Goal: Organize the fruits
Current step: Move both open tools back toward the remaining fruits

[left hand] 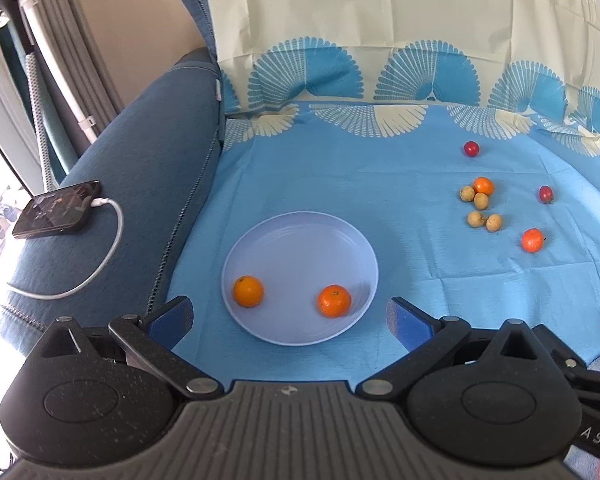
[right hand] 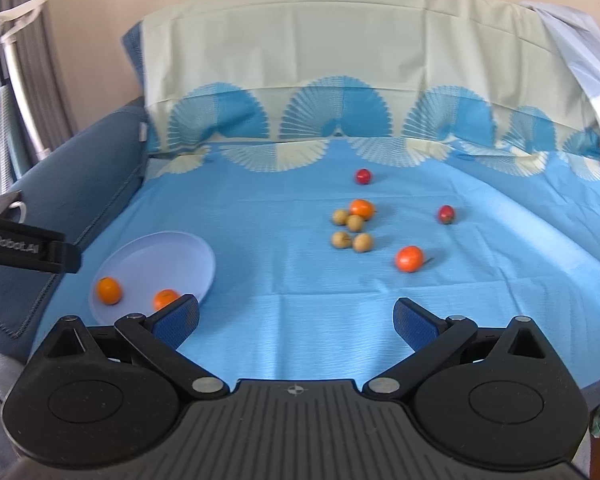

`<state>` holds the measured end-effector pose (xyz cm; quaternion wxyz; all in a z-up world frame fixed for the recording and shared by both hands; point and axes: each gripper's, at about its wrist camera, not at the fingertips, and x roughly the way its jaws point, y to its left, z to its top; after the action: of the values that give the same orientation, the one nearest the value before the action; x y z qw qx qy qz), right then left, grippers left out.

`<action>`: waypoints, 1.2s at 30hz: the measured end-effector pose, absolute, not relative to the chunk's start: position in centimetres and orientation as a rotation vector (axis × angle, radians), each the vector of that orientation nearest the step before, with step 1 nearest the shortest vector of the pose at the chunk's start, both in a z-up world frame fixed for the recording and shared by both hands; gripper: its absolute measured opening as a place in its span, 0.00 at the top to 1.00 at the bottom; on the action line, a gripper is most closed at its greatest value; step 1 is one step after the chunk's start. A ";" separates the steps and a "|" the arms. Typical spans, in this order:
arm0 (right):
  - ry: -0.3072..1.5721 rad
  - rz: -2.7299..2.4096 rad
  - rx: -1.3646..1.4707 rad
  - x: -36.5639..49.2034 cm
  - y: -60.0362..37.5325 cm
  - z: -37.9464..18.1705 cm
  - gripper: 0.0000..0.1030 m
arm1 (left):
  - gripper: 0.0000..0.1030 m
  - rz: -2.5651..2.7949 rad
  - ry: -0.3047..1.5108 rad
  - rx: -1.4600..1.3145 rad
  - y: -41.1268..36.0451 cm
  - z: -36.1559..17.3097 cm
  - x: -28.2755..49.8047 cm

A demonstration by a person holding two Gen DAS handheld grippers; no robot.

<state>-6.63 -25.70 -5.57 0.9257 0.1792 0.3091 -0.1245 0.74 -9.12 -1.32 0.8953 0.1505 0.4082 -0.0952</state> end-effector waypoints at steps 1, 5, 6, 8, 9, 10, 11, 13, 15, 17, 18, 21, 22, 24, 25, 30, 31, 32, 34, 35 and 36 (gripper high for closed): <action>0.637 -0.267 0.369 -6.5 -26.1 -5.8 0.01 | 0.00 -0.199 0.853 0.314 -9.5 -1.5 1.1; 0.651 -0.318 0.386 -6.1 -27.9 -7.1 0.01 | 0.00 -0.211 0.883 0.324 -11.2 -2.5 2.3; 0.654 -0.332 0.392 -5.9 -28.4 -7.4 0.01 | 0.00 -0.213 0.889 0.327 -11.7 -2.7 2.7; 0.662 -0.363 0.402 -5.6 -29.4 -8.2 0.01 | 0.00 -0.221 0.901 0.336 -12.7 -3.3 3.3; 0.665 -0.377 0.405 -5.5 -30.0 -8.6 0.01 | 0.00 -0.225 0.907 0.341 -13.3 -3.6 3.6; 0.668 -0.393 0.408 -5.3 -30.5 -9.1 0.01 | 0.00 -0.232 0.912 0.345 -13.9 -3.9 3.9; 0.671 -0.410 0.411 -5.2 -31.1 -9.6 0.01 | 0.00 -0.240 0.917 0.349 -14.5 -4.2 4.3; 0.675 -0.436 0.416 -4.7 -32.2 -10.7 0.01 | 0.00 -0.260 0.934 0.351 -15.9 -5.0 5.2; 0.682 -0.470 0.409 -4.0 -33.4 -12.3 0.01 | 0.00 -0.281 0.949 0.353 -17.3 -5.9 6.3; 0.684 -0.494 0.399 -3.1 -34.6 -14.0 0.01 | 0.00 -0.302 0.960 0.354 -19.0 -6.9 7.5; 0.690 -0.508 0.396 -2.6 -35.2 -14.9 0.01 | 0.00 -0.308 0.970 0.357 -19.9 -7.5 8.2; 0.693 -0.529 0.413 -0.8 -37.4 -17.5 0.01 | 0.00 -0.335 0.993 0.358 -22.8 -9.2 10.4; 0.695 -0.534 0.420 -0.2 -38.1 -18.3 0.01 | 0.00 -0.342 0.999 0.369 -23.9 -10.0 11.2; 0.708 -0.547 0.441 1.2 -39.5 -19.6 0.01 | 0.00 -0.372 1.008 0.389 -26.1 -11.6 12.6; 0.709 -0.542 0.449 1.9 -40.1 -20.2 0.01 | 0.00 -0.388 1.022 0.398 -27.2 -12.5 13.3; 0.708 -0.500 0.383 5.2 -41.1 -22.5 0.01 | 0.00 -0.476 1.115 0.318 -31.3 -15.8 16.9; 0.717 -0.487 0.377 5.7 -41.2 -22.9 0.01 | 0.00 -0.478 1.116 0.307 -31.9 -16.2 17.4; 0.726 -0.476 0.375 6.1 -41.3 -23.2 0.01 | 0.00 -0.474 1.115 0.302 -32.5 -16.6 18.0; 0.735 -0.463 0.373 6.7 -41.3 -23.5 0.01 | 0.00 -0.459 1.137 0.286 -33.4 -17.4 19.1; 0.731 -0.459 0.371 6.7 -41.2 -23.5 0.01 | 0.00 -0.456 1.157 0.272 -33.7 -17.9 19.7; 0.724 -0.456 0.371 6.8 -41.2 -23.5 0.01 | 0.00 -0.460 1.180 0.253 -34.0 -18.4 20.2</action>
<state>6.82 -41.23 -23.50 0.8932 0.1786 0.3492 -0.2199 20.19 -33.97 -18.45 0.7987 0.1178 0.5499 -0.2141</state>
